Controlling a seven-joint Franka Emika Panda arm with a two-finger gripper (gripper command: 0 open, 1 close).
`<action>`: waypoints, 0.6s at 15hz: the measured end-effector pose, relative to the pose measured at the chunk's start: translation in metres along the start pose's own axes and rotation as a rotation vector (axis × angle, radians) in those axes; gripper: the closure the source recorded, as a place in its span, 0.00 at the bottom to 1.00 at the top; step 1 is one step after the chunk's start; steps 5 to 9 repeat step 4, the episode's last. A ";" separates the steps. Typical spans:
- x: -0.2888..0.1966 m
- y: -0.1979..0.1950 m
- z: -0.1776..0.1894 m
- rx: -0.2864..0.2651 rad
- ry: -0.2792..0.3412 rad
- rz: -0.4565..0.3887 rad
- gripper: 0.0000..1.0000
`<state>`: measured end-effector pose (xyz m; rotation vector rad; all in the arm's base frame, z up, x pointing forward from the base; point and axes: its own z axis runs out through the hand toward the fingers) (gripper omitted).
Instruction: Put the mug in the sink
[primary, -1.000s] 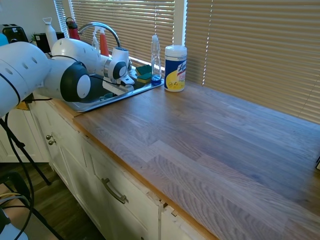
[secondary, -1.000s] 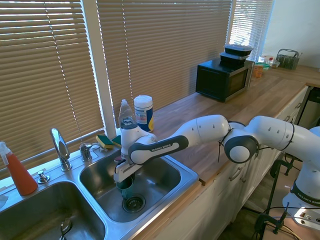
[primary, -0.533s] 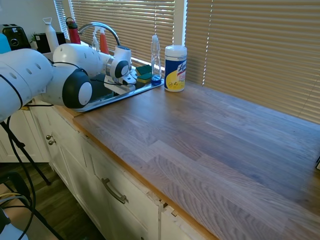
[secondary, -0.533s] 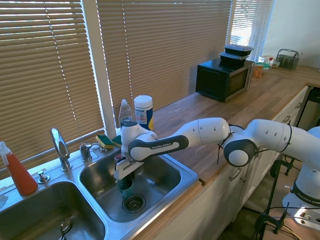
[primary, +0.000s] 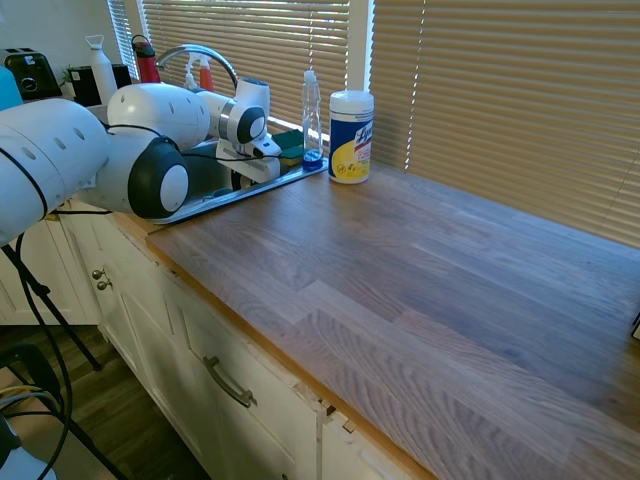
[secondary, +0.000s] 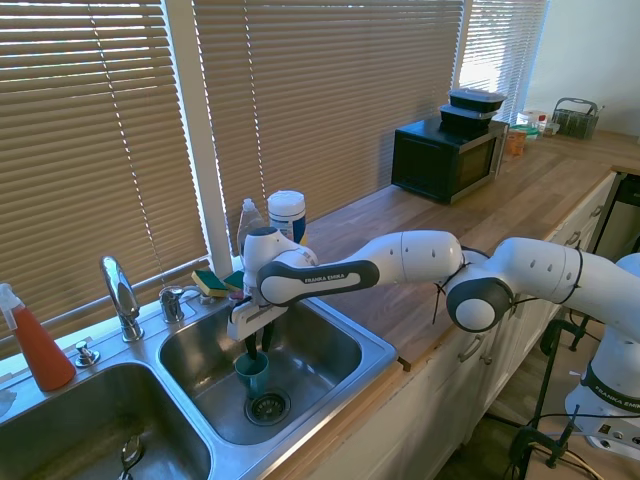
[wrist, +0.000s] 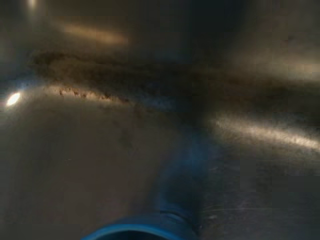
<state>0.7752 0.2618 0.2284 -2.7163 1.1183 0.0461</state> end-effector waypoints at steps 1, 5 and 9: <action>-0.001 -0.003 -0.011 0.009 0.011 -0.004 0.00; -0.002 -0.009 -0.038 0.019 0.042 -0.016 0.00; -0.002 -0.009 -0.038 0.019 0.042 -0.016 0.00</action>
